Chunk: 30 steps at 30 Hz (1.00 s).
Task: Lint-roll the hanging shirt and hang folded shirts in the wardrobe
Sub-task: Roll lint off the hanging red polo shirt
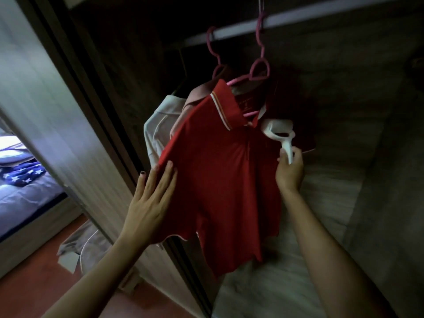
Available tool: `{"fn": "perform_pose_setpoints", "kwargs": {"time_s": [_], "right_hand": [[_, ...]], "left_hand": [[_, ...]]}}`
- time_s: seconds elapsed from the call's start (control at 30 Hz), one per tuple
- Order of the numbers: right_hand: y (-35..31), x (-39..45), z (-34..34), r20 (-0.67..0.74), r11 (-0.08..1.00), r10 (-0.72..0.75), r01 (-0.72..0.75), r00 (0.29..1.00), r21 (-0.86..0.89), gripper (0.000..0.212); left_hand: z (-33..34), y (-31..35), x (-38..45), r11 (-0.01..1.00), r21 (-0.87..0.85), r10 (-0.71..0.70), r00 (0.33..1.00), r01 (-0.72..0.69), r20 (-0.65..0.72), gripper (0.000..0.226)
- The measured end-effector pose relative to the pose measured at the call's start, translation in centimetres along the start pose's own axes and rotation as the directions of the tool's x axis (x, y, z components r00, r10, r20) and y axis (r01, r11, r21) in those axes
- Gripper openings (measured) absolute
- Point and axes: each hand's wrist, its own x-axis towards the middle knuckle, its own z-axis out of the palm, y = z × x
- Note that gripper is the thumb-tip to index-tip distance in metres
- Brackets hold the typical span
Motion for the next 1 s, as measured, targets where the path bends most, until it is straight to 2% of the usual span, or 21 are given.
{"fn": "perform_pose_setpoints", "kwargs": {"time_s": [0.17, 0.23, 0.33, 0.53, 0.6, 0.67, 0.8, 0.93, 1.0], "right_hand": [[7.3, -2.5, -0.4, 0.217, 0.961, 0.19, -0.136, 0.957, -0.243, 0.02], [9.0, -3.8, -1.2, 0.238, 0.943, 0.249, -0.178, 0.939, -0.282, 0.022], [8.2, -3.6, -1.3, 0.152, 0.958, 0.222, -0.187, 0.963, -0.215, 0.02], [-1.0, 2.5, 0.4, -0.002, 0.992, -0.011, 0.011, 1.0, 0.127, 0.022], [-3.2, 4.4, 1.0, -0.027, 0.977, -0.016, 0.021, 1.0, 0.211, 0.026], [-3.6, 5.5, 1.5, -0.025, 0.977, -0.009, 0.014, 1.0, 0.215, 0.025], [1.0, 3.9, 1.7, 0.02, 0.997, 0.003, -0.004, 1.0, 0.076, 0.019], [8.4, -0.6, 0.3, 0.105, 0.984, 0.131, -0.116, 0.986, -0.137, 0.023], [9.9, -2.5, -0.3, 0.131, 0.974, 0.173, -0.149, 0.976, -0.173, 0.021]], "left_hand": [[0.1, 0.1, 0.2, 0.995, -0.043, -0.084, 0.994, 0.087, 0.068, 0.16], [0.1, 0.1, 0.3, 0.993, -0.055, -0.097, 0.992, 0.102, 0.08, 0.159], [0.2, 0.0, 0.4, 0.992, -0.07, -0.099, 0.99, 0.106, 0.097, 0.157], [0.3, -0.2, 0.8, 0.991, -0.094, -0.088, 0.988, 0.1, 0.125, 0.165], [0.3, -0.3, 1.0, 0.989, -0.102, -0.093, 0.987, 0.107, 0.13, 0.165], [0.2, -0.2, 1.0, 0.987, -0.118, -0.094, 0.988, 0.108, 0.124, 0.163], [0.1, -0.1, 0.9, 0.984, -0.143, -0.093, 0.991, 0.106, 0.094, 0.156], [0.2, -0.1, 0.8, 0.984, -0.146, -0.089, 0.993, 0.1, 0.083, 0.156], [0.0, -0.1, 0.7, 0.984, -0.148, -0.088, 0.993, 0.099, 0.08, 0.153]]}}
